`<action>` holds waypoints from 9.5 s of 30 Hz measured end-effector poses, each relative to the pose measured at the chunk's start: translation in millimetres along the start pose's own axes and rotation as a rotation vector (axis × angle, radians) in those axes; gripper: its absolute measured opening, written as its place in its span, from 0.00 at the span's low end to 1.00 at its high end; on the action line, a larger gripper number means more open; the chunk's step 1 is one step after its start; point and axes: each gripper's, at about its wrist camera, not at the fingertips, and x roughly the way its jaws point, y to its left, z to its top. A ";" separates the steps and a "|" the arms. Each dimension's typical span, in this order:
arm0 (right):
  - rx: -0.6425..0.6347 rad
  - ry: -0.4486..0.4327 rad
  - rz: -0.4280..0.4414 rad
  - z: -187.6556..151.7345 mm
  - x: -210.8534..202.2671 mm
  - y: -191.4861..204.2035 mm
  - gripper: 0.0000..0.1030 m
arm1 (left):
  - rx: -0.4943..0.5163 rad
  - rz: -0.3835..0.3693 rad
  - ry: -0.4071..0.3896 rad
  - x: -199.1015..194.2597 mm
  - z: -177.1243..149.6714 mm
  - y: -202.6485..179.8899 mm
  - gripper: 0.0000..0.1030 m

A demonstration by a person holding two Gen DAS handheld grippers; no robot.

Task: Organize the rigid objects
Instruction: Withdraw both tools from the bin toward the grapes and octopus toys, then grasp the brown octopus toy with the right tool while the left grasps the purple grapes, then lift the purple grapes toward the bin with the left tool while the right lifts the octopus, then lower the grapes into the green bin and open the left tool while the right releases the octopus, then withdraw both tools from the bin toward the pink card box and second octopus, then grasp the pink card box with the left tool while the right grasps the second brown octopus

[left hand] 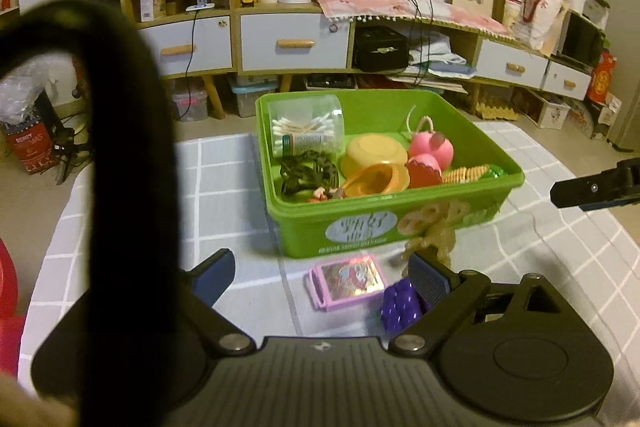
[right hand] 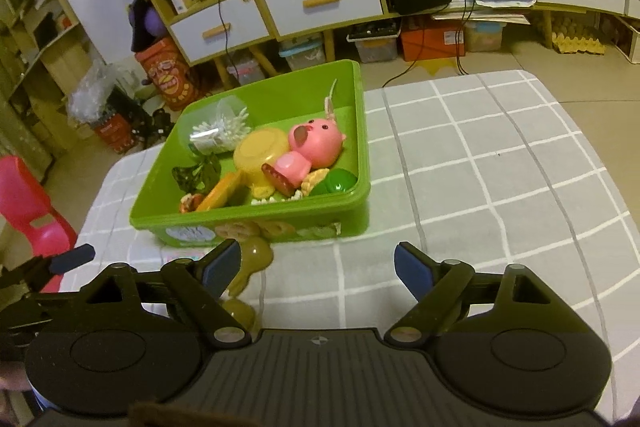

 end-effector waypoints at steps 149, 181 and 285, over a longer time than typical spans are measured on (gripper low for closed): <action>-0.118 -0.221 0.062 13.9 0.8 13.8 0.61 | -0.190 -0.052 -0.071 26.6 30.7 -32.7 0.35; 0.031 -0.200 0.077 29.6 41.6 29.3 0.88 | -0.230 0.043 -0.135 63.1 30.2 -32.9 0.72; -0.239 0.092 -0.084 -44.7 64.4 30.6 0.93 | -0.095 0.009 0.082 68.0 -20.8 2.0 0.30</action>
